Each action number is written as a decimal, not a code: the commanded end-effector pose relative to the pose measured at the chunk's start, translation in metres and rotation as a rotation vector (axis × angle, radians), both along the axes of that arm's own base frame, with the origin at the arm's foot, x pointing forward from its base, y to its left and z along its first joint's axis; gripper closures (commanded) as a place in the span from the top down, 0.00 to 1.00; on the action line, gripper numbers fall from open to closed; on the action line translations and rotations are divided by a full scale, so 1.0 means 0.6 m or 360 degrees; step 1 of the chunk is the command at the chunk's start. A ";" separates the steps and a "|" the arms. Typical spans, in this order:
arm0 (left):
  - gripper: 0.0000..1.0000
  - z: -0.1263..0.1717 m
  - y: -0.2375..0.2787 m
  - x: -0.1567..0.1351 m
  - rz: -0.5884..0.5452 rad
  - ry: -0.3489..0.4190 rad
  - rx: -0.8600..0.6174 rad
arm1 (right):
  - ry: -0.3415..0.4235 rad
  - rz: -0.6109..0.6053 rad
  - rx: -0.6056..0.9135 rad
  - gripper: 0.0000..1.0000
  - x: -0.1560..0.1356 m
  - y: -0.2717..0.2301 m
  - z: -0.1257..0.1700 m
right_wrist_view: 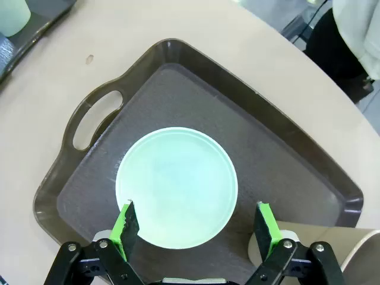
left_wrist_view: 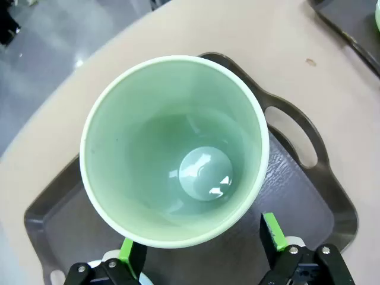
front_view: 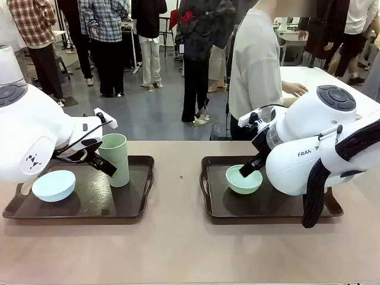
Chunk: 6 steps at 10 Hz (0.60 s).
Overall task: Set up a tray with a mat and arrange the tableware.
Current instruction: Pick up the Picnic Bowl and Reusable plastic cup from the Handle tray in front of the human's position and hold them in the air.
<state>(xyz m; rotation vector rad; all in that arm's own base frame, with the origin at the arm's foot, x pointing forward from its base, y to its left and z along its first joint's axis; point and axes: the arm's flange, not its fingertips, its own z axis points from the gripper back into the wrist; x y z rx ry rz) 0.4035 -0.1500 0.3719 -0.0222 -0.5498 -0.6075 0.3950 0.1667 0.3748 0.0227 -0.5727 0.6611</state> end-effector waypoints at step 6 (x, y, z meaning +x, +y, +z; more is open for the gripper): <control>1.00 0.000 0.000 0.000 0.0000 0.0000 0.0000 | 0.0000 0.0000 0.0000 1.00 0.000 0.000 0.000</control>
